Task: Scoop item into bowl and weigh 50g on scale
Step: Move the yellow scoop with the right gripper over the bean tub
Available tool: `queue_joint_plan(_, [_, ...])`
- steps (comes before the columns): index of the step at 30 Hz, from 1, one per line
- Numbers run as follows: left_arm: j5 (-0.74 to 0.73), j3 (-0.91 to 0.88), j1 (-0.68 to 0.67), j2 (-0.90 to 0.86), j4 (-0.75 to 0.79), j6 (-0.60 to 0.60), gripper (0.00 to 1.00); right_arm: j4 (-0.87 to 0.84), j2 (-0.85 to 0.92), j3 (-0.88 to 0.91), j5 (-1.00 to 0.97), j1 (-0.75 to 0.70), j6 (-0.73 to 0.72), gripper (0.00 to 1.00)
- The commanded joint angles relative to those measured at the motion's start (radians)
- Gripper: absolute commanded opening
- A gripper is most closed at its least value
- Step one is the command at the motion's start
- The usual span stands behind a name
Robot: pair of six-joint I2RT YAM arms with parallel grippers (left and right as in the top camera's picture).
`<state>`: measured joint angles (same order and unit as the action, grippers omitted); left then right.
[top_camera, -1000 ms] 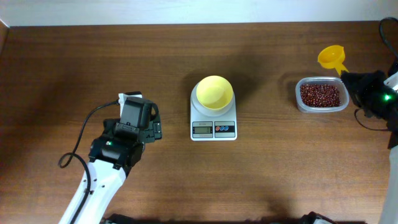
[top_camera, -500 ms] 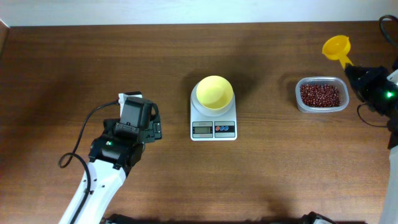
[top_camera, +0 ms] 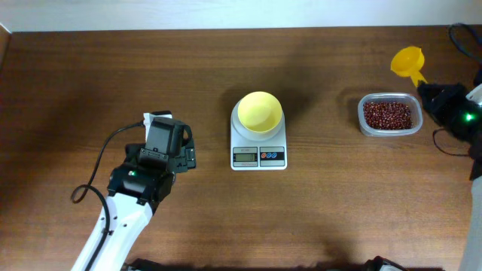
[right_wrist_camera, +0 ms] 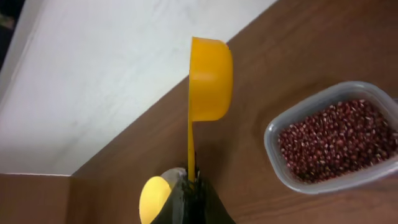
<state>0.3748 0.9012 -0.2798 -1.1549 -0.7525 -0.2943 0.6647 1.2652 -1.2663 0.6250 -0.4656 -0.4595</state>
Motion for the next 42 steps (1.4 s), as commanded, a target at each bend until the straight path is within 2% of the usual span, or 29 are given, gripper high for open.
queue_joint_plan(1, [0.011, -0.003, 0.006, -0.006, 0.002, 0.004, 0.99, 0.005, -0.017, -0.015, -0.016, -0.006, -0.034, 0.04])
queue_joint_plan(6, [0.011, -0.003, 0.006, -0.006, 0.002, 0.004, 0.99, 0.003, -0.017, -0.015, -0.032, -0.006, -0.042, 0.04])
queue_joint_plan(9, [0.011, -0.003, 0.006, -0.006, 0.002, 0.004, 0.99, -0.053, -0.017, -0.015, -0.035, -0.006, 0.020, 0.04])
queue_joint_plan(11, [0.011, -0.003, 0.006, -0.006, 0.002, 0.004, 0.99, -0.054, -0.017, -0.015, -0.035, -0.006, 0.119, 0.04])
queue_joint_plan(24, [0.011, -0.003, 0.006, -0.006, 0.002, 0.004, 0.99, -0.111, -0.005, -0.015, -0.060, -0.006, 0.105, 0.04])
queue_joint_plan(28, [0.005, -0.003, 0.006, -0.006, 0.002, 0.003, 0.99, -0.025, -0.005, -0.015, -0.052, -0.006, 0.128, 0.04])
queue_joint_plan(31, [-0.188, -0.003, 0.006, -0.006, 0.025, 0.004, 0.99, 0.096, -0.005, -0.015, 0.013, -0.006, 0.173, 0.04])
queue_joint_plan(33, [-0.239, -0.003, 0.006, -0.006, 0.026, 0.004, 0.99, 0.096, -0.005, -0.015, 0.085, -0.006, 0.175, 0.04])
queue_joint_plan(35, [-0.338, -0.003, 0.006, -0.006, 0.037, 0.004, 0.99, 0.102, -0.005, -0.015, 0.057, -0.006, 0.259, 0.04])
queue_joint_plan(38, [-0.462, -0.003, 0.006, -0.006, 0.085, 0.009, 0.99, 0.218, -0.005, -0.015, -0.180, -0.006, 0.407, 0.04])
queue_joint_plan(39, [-0.448, -0.003, 0.006, -0.006, 0.093, 0.008, 0.99, 0.250, -0.005, -0.015, -0.225, -0.006, 0.428, 0.04])
queue_joint_plan(41, [-0.298, -0.003, 0.006, -0.006, 0.093, 0.008, 0.99, 0.255, -0.005, -0.015, -0.243, -0.006, 0.429, 0.04])
queue_joint_plan(42, [-0.270, -0.003, 0.006, -0.006, 0.093, 0.008, 0.99, 0.256, -0.003, -0.015, -0.233, -0.006, 0.423, 0.04])
